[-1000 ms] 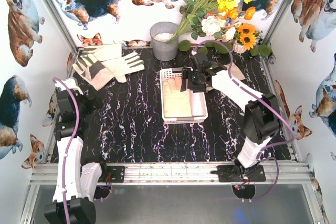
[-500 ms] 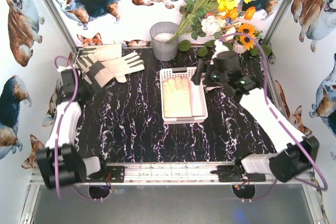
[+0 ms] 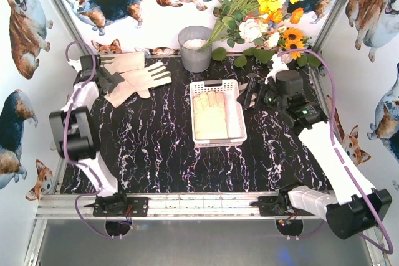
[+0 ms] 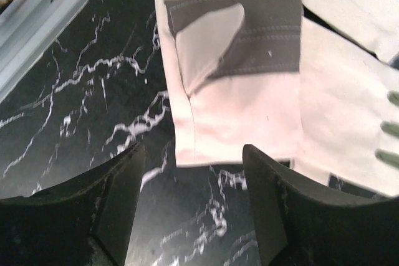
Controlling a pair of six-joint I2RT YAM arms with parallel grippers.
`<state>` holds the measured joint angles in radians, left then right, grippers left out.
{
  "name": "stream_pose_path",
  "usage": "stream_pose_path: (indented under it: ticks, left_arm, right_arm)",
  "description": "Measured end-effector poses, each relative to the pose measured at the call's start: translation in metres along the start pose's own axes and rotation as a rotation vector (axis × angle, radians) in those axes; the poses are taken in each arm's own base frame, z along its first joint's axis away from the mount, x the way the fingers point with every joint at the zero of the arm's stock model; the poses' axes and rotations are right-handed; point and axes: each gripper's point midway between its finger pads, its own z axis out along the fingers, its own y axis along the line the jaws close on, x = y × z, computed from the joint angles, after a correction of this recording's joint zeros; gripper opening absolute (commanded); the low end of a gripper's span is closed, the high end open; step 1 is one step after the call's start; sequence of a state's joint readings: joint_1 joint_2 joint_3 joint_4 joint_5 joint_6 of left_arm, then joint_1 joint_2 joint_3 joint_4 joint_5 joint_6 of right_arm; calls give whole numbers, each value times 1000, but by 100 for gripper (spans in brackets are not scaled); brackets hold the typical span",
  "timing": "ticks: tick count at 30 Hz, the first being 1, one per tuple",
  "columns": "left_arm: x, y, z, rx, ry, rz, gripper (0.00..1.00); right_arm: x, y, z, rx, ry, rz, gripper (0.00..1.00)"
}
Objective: Put the gloves into the storage basket
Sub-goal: Move the glove to the center of the board.
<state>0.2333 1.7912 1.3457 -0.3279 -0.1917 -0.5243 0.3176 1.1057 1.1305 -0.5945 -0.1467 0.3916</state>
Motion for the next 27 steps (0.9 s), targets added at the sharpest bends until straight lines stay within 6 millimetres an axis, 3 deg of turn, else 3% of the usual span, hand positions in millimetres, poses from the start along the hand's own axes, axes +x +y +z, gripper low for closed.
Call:
stream_pose_path:
  ticks: [5, 12, 20, 27]
  left_arm:
    - [-2, 1, 43, -91, 24, -18, 56]
    - [-2, 1, 76, -157, 43, -23, 51]
    - [-3, -2, 84, -185, 42, -44, 56]
    - [-2, 0, 87, -224, 20, -76, 46]
  right_arm:
    - [-3, 7, -10, -38, -20, 10, 75]
    - [11, 12, -6, -76, 21, 58, 75]
    - [11, 18, -6, -102, 25, 84, 75]
    - [8, 23, -8, -127, 13, 99, 75]
